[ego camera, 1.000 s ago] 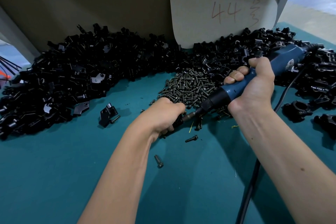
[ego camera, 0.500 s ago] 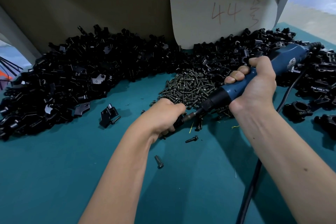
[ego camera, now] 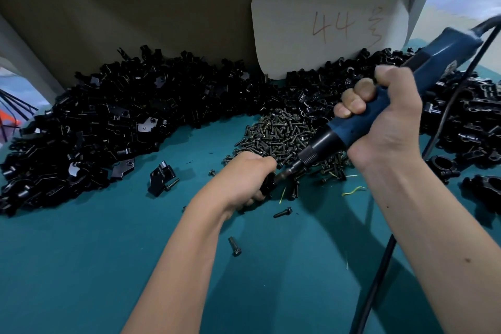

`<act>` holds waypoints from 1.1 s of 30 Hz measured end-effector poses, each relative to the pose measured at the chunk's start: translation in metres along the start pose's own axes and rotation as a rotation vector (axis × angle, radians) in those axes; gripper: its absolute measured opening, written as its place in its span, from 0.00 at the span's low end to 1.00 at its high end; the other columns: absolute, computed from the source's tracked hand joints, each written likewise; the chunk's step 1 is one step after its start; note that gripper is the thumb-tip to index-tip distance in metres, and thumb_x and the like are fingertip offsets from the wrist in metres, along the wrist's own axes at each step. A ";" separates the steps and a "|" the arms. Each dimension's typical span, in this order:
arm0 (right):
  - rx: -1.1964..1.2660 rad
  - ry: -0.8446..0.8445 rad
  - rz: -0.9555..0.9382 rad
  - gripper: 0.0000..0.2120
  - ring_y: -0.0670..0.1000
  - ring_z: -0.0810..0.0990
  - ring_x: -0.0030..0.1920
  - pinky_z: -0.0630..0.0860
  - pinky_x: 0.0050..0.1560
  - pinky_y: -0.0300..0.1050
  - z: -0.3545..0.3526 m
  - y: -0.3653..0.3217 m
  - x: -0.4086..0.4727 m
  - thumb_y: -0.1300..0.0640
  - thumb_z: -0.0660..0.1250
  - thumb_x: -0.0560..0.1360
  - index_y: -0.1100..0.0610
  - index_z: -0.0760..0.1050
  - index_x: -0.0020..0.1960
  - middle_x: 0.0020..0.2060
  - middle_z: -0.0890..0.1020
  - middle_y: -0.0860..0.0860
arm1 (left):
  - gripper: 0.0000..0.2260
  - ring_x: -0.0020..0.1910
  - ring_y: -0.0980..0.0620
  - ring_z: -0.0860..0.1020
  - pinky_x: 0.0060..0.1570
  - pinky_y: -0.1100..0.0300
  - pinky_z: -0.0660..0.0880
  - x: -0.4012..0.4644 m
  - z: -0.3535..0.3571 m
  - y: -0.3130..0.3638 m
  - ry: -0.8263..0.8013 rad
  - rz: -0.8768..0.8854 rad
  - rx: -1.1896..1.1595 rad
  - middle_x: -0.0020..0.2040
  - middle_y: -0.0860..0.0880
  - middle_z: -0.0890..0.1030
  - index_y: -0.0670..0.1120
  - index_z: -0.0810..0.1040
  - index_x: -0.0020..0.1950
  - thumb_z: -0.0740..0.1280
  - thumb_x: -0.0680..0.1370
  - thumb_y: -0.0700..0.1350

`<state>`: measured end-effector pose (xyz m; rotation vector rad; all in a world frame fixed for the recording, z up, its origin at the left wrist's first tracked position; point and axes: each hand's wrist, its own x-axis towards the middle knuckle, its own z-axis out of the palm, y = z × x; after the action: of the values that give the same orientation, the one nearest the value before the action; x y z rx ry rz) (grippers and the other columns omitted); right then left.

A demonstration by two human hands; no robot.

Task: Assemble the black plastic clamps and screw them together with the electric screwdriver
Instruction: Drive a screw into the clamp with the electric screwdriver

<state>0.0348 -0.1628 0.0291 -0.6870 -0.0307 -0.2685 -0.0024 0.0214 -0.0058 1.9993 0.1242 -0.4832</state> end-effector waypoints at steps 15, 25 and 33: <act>0.240 0.347 -0.011 0.14 0.47 0.69 0.25 0.70 0.28 0.40 0.000 -0.010 0.009 0.55 0.71 0.79 0.54 0.65 0.55 0.29 0.71 0.48 | 0.15 0.25 0.58 0.66 0.25 0.64 0.62 0.010 -0.019 -0.022 0.451 0.518 0.281 0.27 0.53 0.72 0.48 0.71 0.37 0.69 0.77 0.56; 0.173 0.449 0.029 0.17 0.48 0.69 0.26 0.70 0.29 0.42 -0.006 0.011 0.007 0.57 0.72 0.77 0.57 0.65 0.57 0.30 0.72 0.49 | 0.13 0.22 0.57 0.66 0.22 0.63 0.60 0.020 0.001 -0.032 0.457 0.493 0.271 0.25 0.53 0.72 0.49 0.72 0.35 0.72 0.70 0.54; 0.175 0.491 0.003 0.11 0.49 0.68 0.26 0.69 0.29 0.42 -0.006 0.015 0.006 0.61 0.69 0.77 0.58 0.66 0.51 0.29 0.71 0.50 | 0.09 0.24 0.54 0.66 0.23 0.59 0.60 0.020 0.007 -0.029 0.528 0.362 0.380 0.24 0.55 0.71 0.54 0.71 0.36 0.66 0.66 0.57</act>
<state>0.0444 -0.1573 0.0158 -0.4333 0.4111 -0.4204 0.0059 0.0263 -0.0403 2.4167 -0.0093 0.2816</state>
